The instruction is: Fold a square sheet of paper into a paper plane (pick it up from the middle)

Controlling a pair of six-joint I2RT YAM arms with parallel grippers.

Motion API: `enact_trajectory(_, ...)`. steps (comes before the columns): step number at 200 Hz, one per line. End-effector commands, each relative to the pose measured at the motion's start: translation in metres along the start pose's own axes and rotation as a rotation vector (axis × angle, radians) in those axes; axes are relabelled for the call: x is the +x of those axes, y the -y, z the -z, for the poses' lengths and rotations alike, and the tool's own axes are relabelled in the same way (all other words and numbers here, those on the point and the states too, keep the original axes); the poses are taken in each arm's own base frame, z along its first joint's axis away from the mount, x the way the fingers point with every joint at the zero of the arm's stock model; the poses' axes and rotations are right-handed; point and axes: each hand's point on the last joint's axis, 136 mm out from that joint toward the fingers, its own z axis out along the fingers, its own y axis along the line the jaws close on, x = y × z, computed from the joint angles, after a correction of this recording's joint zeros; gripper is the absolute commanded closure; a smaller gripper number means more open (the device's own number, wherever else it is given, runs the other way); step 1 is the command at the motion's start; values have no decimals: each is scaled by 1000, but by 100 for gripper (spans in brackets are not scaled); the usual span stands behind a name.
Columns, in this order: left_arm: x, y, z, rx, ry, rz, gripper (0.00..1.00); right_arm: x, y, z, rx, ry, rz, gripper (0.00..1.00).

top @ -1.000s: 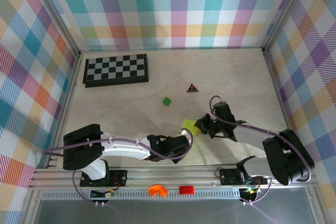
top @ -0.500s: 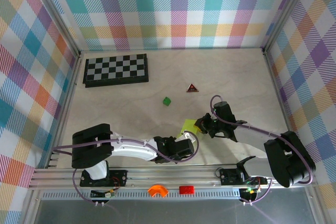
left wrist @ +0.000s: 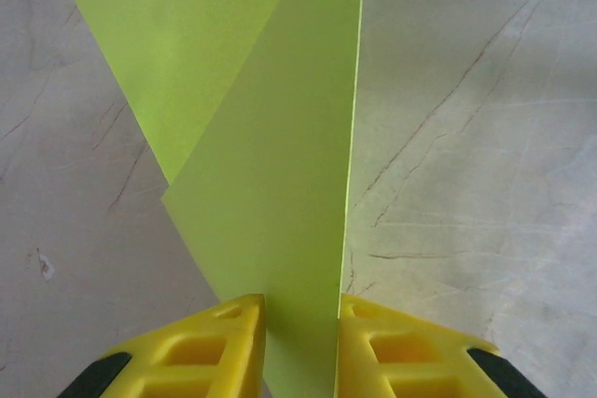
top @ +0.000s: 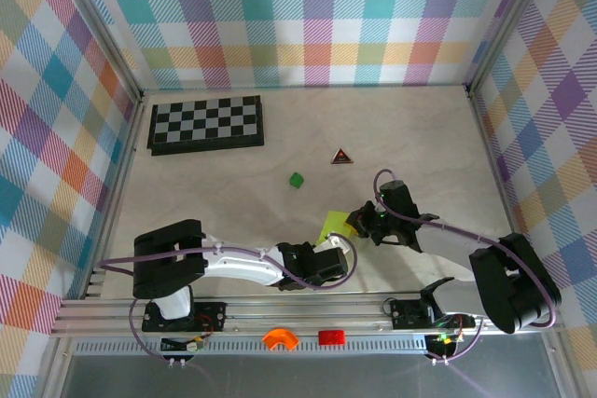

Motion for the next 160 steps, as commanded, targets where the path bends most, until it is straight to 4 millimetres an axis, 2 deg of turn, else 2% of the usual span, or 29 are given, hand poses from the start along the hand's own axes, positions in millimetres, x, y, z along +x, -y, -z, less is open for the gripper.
enact_trajectory(1,-2,-3,2,-35,-3,-14,76,-2,-12,2,-20,7,14,100)
enact_trajectory(78,-3,0,2,-16,0,-10,90,-1,-11,5,-20,12,16,100)
enact_trajectory(103,0,2,0,-10,-5,6,94,-1,-6,10,19,23,39,83)
enact_trajectory(125,6,4,-5,-2,-25,23,95,-6,9,24,142,74,82,75)
enact_trajectory(160,19,11,-14,27,-50,64,95,-13,34,48,274,152,104,71)
